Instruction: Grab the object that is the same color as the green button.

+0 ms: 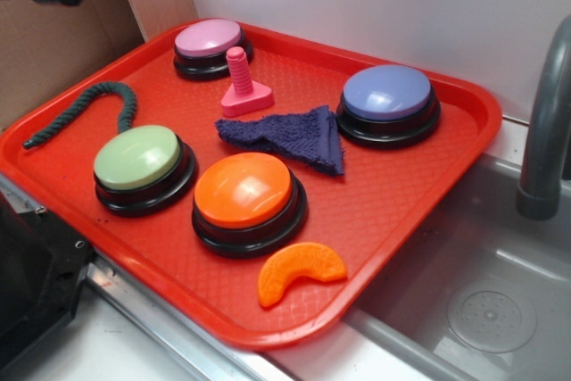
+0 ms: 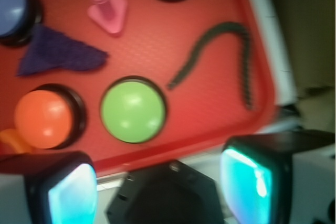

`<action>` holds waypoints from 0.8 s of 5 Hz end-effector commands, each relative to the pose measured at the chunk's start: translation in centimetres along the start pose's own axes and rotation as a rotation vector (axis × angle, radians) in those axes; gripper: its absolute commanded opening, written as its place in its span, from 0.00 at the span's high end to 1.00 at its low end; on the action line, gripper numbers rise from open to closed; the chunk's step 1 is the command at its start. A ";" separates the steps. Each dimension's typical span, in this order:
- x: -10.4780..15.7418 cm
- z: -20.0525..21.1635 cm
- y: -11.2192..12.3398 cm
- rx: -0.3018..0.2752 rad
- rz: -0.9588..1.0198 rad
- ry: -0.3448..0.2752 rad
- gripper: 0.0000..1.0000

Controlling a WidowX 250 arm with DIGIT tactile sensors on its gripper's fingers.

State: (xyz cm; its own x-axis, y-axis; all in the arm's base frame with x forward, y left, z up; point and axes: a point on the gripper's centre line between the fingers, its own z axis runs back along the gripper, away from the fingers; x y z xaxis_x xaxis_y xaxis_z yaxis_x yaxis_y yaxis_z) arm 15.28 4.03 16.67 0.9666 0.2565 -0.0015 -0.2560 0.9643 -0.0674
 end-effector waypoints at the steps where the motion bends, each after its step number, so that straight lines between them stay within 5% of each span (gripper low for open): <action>1: 4.6 -4.1 0.5 -0.008 -0.023 0.001 0.00; 2: 6.4 -6.0 0.7 0.002 -0.011 0.056 0.00; 3: 6.2 -8.9 1.4 0.093 0.020 0.155 0.00; 4: 6.4 -10.8 2.4 0.134 0.015 0.187 0.00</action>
State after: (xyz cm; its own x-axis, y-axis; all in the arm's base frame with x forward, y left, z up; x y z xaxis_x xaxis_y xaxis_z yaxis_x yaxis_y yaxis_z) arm 20.97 6.94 5.17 0.9396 0.2677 -0.2133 -0.2598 0.9635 0.0646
